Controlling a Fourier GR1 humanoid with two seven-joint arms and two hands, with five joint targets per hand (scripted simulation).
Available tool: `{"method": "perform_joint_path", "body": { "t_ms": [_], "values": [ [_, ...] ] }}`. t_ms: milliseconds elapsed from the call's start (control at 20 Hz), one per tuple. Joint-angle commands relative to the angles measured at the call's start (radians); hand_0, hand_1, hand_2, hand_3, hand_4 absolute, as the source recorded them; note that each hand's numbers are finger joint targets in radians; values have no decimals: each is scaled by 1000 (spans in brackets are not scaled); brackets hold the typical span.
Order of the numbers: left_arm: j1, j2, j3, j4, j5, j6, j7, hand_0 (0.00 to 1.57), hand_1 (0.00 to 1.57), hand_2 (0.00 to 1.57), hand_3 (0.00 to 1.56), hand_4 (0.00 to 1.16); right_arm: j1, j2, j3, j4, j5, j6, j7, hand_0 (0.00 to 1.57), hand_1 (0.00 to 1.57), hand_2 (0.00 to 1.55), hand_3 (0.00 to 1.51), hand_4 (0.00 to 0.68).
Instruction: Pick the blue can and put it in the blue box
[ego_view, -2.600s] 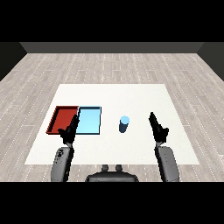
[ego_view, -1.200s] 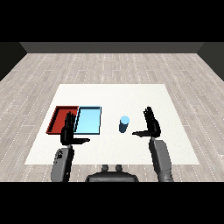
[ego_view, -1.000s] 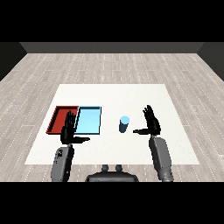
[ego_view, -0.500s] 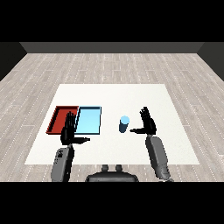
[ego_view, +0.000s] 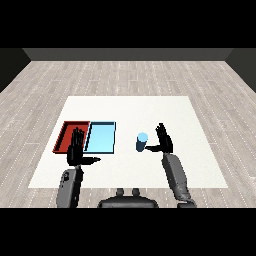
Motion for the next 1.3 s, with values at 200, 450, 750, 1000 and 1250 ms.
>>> {"method": "perform_joint_path", "body": {
  "t_ms": [200,450,750,1000,1250],
  "values": [
    [-7,-19,4,104,-28,9,-93,0,0,0,0,0,-17,16,61,87,-30,-33,-57,0,0,0,0,0],
    [-30,12,27,55,2,0,-39,0,0,0,0,0,-59,17,46,224,-5,-8,-139,0,0,0,0,0],
    [-60,-15,-6,-15,-26,68,39,0,0,0,0,0,-60,9,62,175,-64,13,-96,0,0,0,0,0],
    [21,11,5,-1,-4,-7,-29,0,0,0,0,0,-105,17,159,160,-110,-98,-46,0,0,0,0,0],
    [-46,8,-1,12,-15,25,31,0,0,0,0,0,-102,1,84,265,-68,4,-138,0,0,0,0,0]
  ]
}}
